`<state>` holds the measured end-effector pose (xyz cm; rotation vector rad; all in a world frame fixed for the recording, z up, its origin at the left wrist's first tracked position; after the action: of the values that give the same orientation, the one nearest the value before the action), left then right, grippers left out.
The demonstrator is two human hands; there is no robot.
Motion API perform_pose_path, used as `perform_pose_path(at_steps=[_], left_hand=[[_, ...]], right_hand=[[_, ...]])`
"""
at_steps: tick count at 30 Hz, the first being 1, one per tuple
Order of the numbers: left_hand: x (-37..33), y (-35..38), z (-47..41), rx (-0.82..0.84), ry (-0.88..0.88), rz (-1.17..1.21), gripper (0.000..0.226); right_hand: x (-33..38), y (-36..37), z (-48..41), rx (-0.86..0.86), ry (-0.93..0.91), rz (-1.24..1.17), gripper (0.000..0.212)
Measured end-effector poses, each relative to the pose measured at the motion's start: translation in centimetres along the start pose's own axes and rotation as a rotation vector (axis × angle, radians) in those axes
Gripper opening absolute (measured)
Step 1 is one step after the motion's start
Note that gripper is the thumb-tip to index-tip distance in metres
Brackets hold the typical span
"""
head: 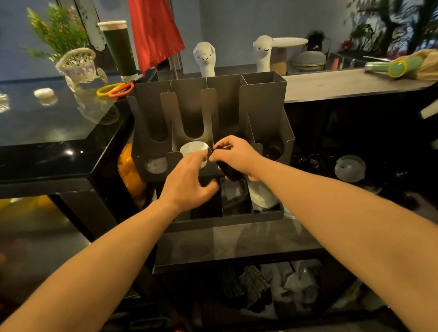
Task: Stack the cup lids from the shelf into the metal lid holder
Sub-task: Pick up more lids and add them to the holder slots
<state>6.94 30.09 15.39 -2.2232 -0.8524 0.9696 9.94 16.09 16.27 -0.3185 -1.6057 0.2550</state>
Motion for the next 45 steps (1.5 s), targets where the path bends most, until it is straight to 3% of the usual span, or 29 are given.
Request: perform_pose_path(at_steps=[3, 6, 10, 14, 21, 26, 31, 37, 45], left_hand=[[-1.4, 1.0, 1.0, 0.003, 0.026, 0.024, 0.081], [-2.1, 1.9, 1.7, 0.019, 0.009, 0.014, 0.092], [-2.7, 2.7, 2.4, 0.072, 0.040, -0.042, 0.094], [-3.6, 2.6, 2.2, 0.060, 0.091, -0.058, 0.091], [-5.3, 1.4, -0.8, -0.018, 0.178, -0.136, 0.089], [-5.5, 0.7, -4.1, -0.019, 0.185, -0.218, 0.089], [-5.5, 1.6, -7.0, 0.042, 0.095, -0.261, 0.082], [-4.3, 3.0, -10.0, 0.054, 0.004, -0.386, 0.074], [-1.6, 5.7, -11.8, 0.208, -0.068, -0.509, 0.059]], right_hand=[[-2.6, -0.1, 1.3, 0.005, 0.255, -0.256, 0.040], [-5.0, 0.2, 2.9, 0.025, 0.429, -0.365, 0.041], [-7.3, 0.4, 4.3, -0.029, 0.557, -0.499, 0.034], [-7.6, -0.3, 4.8, -0.073, 0.571, -0.511, 0.027], [-6.4, -3.4, 3.5, -0.182, 0.494, -0.445, 0.039], [-4.7, -6.5, 2.0, -0.306, 0.359, -0.372, 0.019], [-2.1, -9.1, -0.2, -0.414, 0.123, -0.140, 0.005], [-0.9, -9.1, -3.5, -0.340, -0.063, 0.147, 0.028], [0.7, -7.0, -6.4, -0.137, -0.251, 0.690, 0.023]])
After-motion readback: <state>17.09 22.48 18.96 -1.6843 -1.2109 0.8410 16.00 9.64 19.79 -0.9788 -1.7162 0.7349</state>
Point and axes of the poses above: each hand's wrist, its own z-axis away from the middle knuckle, its own y-axis out of the palm, x = y × z, the point moved 7 cm from there along -z, towards the middle knuckle, and after that the axes turned 11 degrees about -x, right-handed, at the moved point
